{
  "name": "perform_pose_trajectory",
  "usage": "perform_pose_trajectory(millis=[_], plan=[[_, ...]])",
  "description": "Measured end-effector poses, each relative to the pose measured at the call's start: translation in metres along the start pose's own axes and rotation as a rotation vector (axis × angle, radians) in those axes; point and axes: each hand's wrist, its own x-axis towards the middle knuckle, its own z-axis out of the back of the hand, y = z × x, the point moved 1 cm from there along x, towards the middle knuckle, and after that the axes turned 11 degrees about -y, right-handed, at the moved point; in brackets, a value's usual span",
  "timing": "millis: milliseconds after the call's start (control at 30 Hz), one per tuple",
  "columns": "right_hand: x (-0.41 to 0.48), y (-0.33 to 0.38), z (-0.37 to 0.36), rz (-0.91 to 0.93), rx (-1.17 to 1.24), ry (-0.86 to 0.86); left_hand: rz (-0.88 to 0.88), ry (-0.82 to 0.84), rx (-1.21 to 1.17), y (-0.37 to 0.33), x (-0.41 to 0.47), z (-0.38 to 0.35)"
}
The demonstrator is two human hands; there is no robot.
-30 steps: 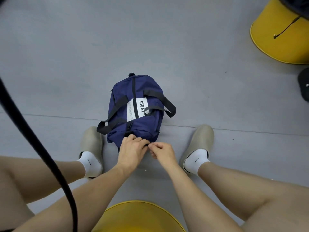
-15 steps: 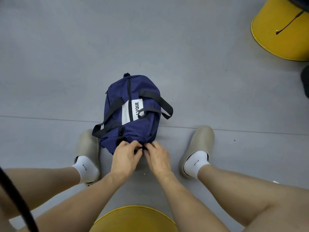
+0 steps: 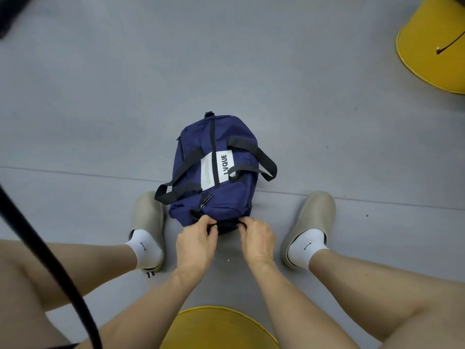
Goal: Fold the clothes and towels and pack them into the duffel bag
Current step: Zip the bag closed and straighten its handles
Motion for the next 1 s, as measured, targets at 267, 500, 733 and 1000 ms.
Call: perform_pose_trajectory(millis=[267,500,733,1000], plan=[[-0.011,0.042,0.006,0.398,-0.072,-0.118,0.200,-0.068,-0.157,-0.004,-0.009,0.001],[-0.004,0.045,0.011,0.488,-0.215,-0.090,0.182,-0.079,-0.124,0.000,-0.013,-0.003],[0.003,0.032,0.016,0.471,-0.286,-0.071,0.429,-0.138,-0.158,0.005,-0.021,-0.013],[0.000,0.031,0.020,0.353,-0.309,-0.062,0.651,-0.127,-0.214,0.015,-0.011,-0.002]])
